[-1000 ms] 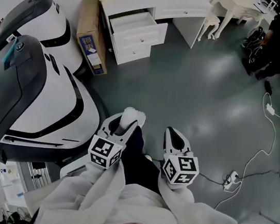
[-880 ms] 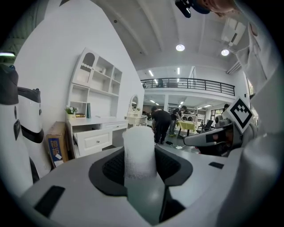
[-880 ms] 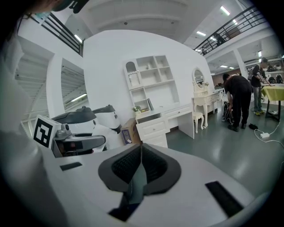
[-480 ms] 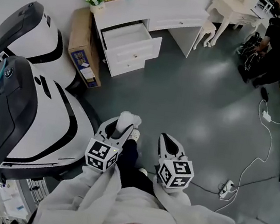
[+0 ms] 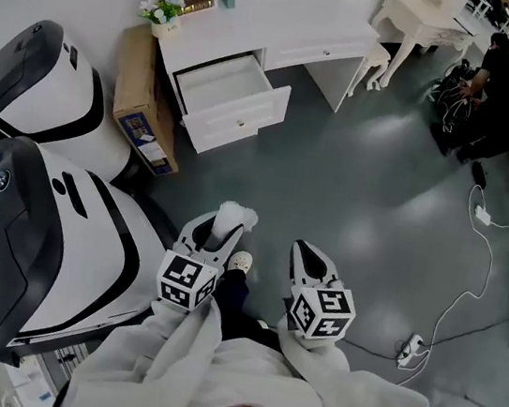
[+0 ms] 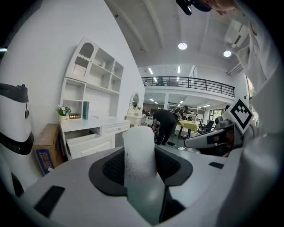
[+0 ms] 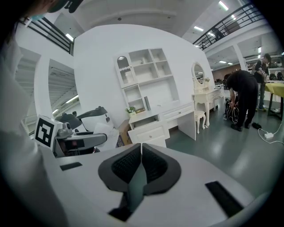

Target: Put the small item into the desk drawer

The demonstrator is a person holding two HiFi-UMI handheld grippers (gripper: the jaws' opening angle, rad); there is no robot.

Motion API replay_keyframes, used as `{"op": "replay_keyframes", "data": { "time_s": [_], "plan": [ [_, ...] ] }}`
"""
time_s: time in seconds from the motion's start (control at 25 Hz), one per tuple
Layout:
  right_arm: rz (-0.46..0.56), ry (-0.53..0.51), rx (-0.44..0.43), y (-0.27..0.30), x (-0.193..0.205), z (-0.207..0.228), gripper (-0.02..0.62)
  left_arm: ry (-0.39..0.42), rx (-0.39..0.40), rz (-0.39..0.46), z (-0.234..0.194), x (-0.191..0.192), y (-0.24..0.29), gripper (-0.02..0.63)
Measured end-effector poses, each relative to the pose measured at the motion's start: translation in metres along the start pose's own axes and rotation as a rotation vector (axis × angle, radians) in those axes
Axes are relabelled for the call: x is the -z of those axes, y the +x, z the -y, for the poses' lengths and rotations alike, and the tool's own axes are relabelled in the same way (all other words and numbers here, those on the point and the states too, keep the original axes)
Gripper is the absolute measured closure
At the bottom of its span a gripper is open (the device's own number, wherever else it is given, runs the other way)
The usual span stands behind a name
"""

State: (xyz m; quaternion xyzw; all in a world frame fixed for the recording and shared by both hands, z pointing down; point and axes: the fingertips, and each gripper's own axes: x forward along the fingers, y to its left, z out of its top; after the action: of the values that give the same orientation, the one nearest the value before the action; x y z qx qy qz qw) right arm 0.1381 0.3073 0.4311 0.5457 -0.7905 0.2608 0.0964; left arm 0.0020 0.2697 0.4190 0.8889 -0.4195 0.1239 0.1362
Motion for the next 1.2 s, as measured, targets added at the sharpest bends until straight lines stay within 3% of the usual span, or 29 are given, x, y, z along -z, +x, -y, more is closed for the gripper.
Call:
{"op": "replay_keyframes", "data": {
  "time_s": [0.76,1.2],
  "plan": [
    [0.018,0.007,0.038,0.11,-0.056,-0.002,0.561,0.003,0.027,0.015,-0.108,-0.035,0.062,0.416],
    [0.014,0.002,0.029,0.141,-0.067,-0.022,0.561,-0.005,0.029,0.022,-0.14,-0.041,0.065,0.417]
  ]
}}
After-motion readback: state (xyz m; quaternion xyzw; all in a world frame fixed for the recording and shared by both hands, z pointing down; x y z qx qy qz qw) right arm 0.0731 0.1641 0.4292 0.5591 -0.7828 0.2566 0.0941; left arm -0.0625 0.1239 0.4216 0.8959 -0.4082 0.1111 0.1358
